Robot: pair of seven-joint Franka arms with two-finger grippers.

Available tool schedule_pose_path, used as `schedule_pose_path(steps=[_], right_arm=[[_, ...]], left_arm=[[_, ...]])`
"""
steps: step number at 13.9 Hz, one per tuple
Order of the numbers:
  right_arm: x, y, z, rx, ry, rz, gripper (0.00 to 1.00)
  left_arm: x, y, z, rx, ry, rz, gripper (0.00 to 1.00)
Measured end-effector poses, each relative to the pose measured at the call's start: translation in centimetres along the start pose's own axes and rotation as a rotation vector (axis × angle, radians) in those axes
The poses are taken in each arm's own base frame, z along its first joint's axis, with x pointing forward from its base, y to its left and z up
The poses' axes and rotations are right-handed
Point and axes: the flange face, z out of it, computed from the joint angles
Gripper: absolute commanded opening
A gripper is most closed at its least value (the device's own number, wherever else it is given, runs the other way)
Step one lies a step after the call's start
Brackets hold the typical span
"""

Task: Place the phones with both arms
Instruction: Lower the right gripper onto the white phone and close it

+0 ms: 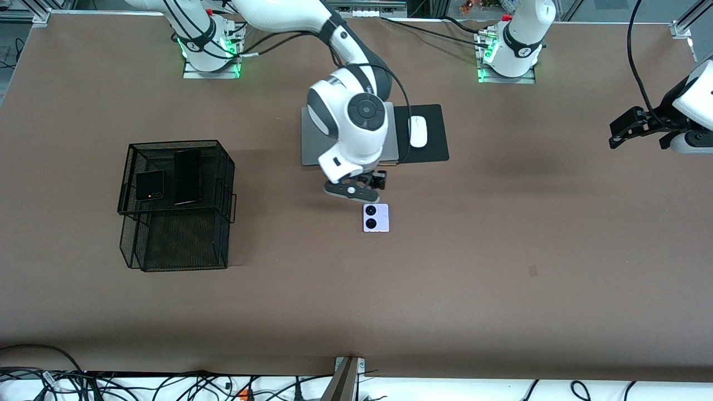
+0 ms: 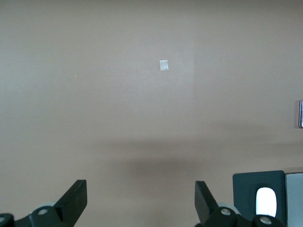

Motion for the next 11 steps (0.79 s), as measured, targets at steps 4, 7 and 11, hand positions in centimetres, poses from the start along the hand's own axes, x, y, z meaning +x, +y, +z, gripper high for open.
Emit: schedule_pose_path(steps=[4, 7, 11], right_arm=[[-0.8, -2.1, 4.2, 0.060, 0.049, -0.026, 1.00], [-0.7, -2.5, 6.7, 0.075, 0.074, -0.032, 1.00], [0.1, -2.6, 8.1, 0.117, 0.120, -0.061, 1.00]], left_arm=[[0.1, 0.1, 0.0, 0.000, 0.000, 0.002, 1.00], [0.1, 0.4, 0.1, 0.000, -0.002, 0.007, 1.00], [0.1, 0.4, 0.1, 0.000, -0.002, 0.008, 1.00]])
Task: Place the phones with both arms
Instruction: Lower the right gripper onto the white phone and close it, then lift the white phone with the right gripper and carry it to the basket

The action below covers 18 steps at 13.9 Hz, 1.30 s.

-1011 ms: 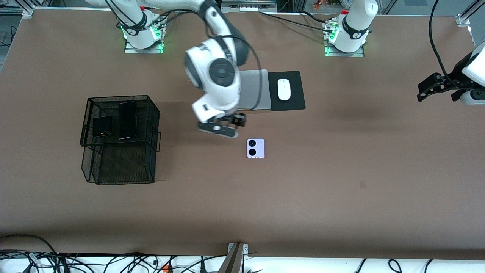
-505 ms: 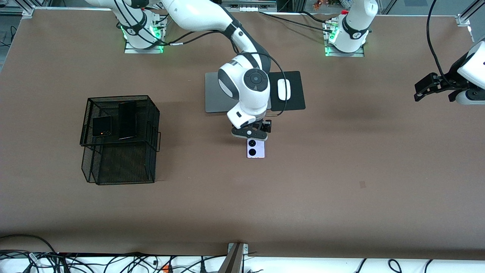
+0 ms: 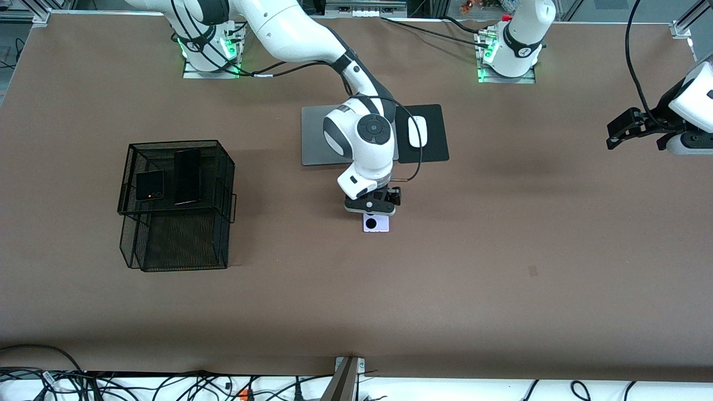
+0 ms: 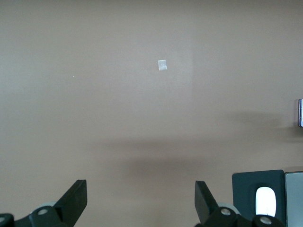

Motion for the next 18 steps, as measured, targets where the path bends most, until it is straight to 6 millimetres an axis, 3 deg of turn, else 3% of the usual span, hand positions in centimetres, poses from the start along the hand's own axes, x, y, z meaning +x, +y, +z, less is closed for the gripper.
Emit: schedule_pose_path(steps=[12, 18], right_arm=[[-0.7, 0.1, 4.3, 0.031, 0.050, -0.030, 1.00], [-0.9, 0.1, 4.7, 0.031, 0.048, -0.034, 1.00]], left_arm=[[0.0, 0.0, 0.0, 0.000, 0.000, 0.000, 1.00], [0.0, 0.0, 0.0, 0.000, 0.000, 0.000, 1.00]])
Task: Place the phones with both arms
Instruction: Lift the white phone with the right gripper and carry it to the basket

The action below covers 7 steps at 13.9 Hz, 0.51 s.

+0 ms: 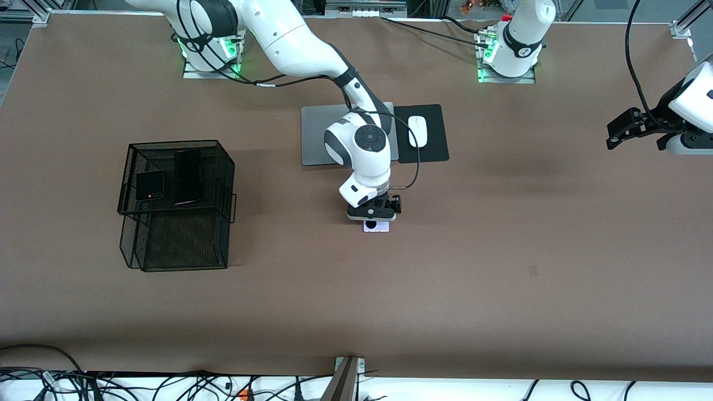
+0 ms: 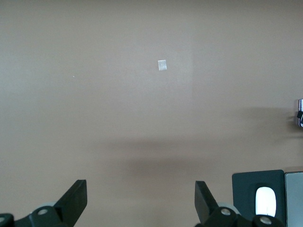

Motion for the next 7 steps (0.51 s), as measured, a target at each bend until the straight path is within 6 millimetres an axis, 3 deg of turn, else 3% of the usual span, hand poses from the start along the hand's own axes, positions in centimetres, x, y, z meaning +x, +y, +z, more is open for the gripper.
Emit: schedule_pose_path(steps=[3, 6, 7], right_arm=[[-0.20, -0.07, 0.20, 0.001, -0.001, -0.003, 0.93], [-0.17, -0.04, 0.29, 0.002, 0.001, -0.006, 0.71], [-0.17, -0.04, 0.30, 0.001, 0.001, -0.006, 0.69]], left_arm=[[0.00, 0.00, 0.00, 0.000, 0.000, 0.000, 1.00], [0.00, 0.00, 0.00, 0.000, 0.000, 0.000, 1.00], [0.00, 0.00, 0.00, 0.000, 0.000, 0.000, 1.00]])
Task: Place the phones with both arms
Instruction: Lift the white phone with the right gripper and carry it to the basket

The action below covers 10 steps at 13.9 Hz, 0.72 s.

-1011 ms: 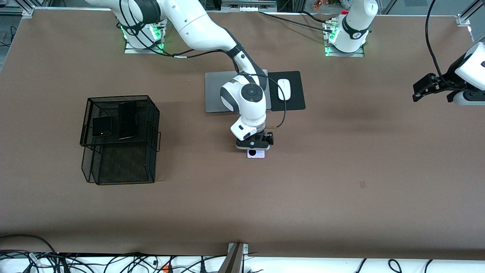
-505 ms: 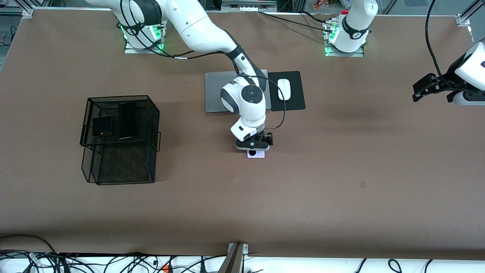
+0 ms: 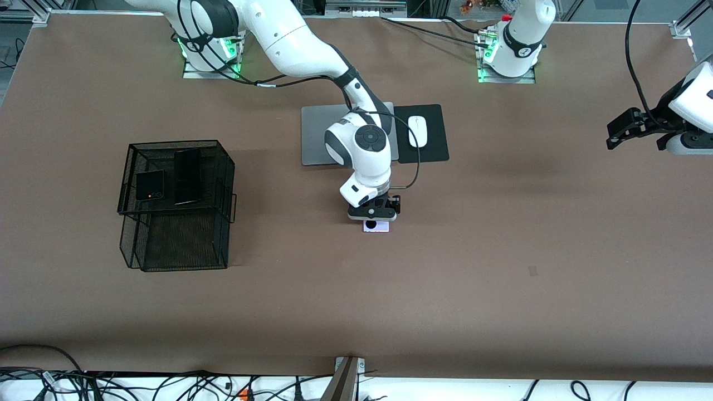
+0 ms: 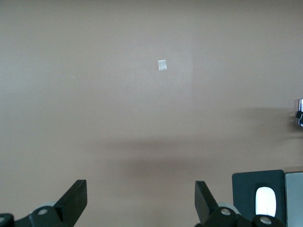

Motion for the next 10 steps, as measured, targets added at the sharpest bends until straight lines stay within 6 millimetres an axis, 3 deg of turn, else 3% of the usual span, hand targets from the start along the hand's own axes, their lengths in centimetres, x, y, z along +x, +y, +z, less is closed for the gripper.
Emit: schedule_pose_path(steps=[5, 10], right_arm=[[0.2, 0.1, -0.4, -0.039, -0.034, 0.001, 0.67], [0.9, -1.6, -4.8, -0.086, -0.093, -0.010, 0.65]], left_arm=[[0.0, 0.0, 0.0, 0.000, 0.000, 0.000, 1.00], [0.0, 0.0, 0.0, 0.000, 0.000, 0.000, 1.00]])
